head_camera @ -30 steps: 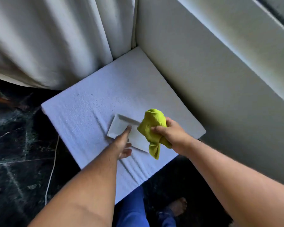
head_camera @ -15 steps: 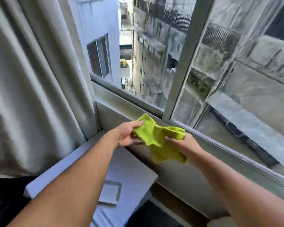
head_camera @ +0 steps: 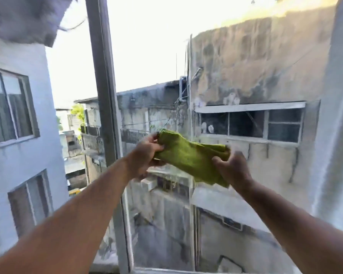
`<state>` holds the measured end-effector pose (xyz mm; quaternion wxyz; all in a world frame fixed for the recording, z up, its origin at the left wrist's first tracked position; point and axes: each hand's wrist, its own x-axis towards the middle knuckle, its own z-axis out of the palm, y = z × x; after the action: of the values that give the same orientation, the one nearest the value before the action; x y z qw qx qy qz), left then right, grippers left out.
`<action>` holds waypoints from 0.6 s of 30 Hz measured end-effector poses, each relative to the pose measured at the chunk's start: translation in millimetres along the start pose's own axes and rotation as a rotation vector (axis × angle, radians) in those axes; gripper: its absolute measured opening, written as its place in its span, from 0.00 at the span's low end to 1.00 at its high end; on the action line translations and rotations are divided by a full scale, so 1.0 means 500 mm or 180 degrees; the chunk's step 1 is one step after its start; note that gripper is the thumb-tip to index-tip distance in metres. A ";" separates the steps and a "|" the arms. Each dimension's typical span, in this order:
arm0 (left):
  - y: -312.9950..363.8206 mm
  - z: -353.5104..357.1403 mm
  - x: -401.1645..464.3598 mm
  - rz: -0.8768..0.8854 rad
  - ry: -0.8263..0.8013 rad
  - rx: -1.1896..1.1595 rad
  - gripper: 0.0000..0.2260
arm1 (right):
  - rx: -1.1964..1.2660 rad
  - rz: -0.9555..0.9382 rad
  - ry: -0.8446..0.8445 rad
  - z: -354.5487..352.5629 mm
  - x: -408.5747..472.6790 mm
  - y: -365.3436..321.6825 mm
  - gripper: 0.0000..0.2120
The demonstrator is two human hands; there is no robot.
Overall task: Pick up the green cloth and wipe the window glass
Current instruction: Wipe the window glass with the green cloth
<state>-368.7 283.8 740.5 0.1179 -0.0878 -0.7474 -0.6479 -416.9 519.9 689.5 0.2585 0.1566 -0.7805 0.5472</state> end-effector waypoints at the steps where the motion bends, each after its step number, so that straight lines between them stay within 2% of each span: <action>1: 0.048 0.030 0.032 0.0249 -0.0006 0.0049 0.15 | -0.0332 -0.0345 0.0440 -0.029 0.039 -0.023 0.21; 3: 0.132 0.081 0.106 0.0669 -0.0061 0.0310 0.13 | -0.1324 -0.1236 0.1262 -0.065 0.115 -0.043 0.31; 4: 0.159 0.097 0.136 0.0798 -0.0115 0.0487 0.12 | -0.1962 -0.1829 0.1464 -0.067 0.145 -0.040 0.33; 5: 0.179 0.106 0.166 0.0878 -0.0184 0.0647 0.11 | -0.2593 -0.2463 0.1402 -0.064 0.174 -0.030 0.31; 7: 0.198 0.106 0.209 0.0893 -0.0306 0.0831 0.12 | -0.3612 -0.3557 0.0637 -0.044 0.215 -0.013 0.26; 8: 0.198 0.103 0.224 0.0877 -0.0327 0.0874 0.11 | -0.3946 -0.3817 0.0145 -0.034 0.229 -0.005 0.26; 10: 0.196 0.090 0.241 0.0902 -0.0231 0.1046 0.10 | -0.4340 -0.3833 -0.0505 -0.017 0.246 0.005 0.28; 13: 0.204 0.076 0.246 0.1487 0.0290 0.1194 0.09 | -0.4240 -0.3508 -0.0582 -0.011 0.247 0.000 0.33; 15: 0.218 0.065 0.252 0.2334 0.1101 0.1401 0.08 | -0.3858 -0.3453 -0.0397 -0.005 0.245 -0.002 0.35; 17: 0.225 0.047 0.276 0.3157 0.2114 0.2478 0.13 | -0.3481 -0.3327 -0.0195 0.010 0.237 -0.007 0.35; 18: 0.224 0.035 0.293 0.3322 0.2426 0.3145 0.17 | -0.3393 -0.3258 -0.0077 0.017 0.236 -0.002 0.35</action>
<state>-478.4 314.3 886.8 0.6762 -0.1361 -0.7184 -0.0902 -514.5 516.1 755.8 0.5138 0.3604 -0.7725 -0.0970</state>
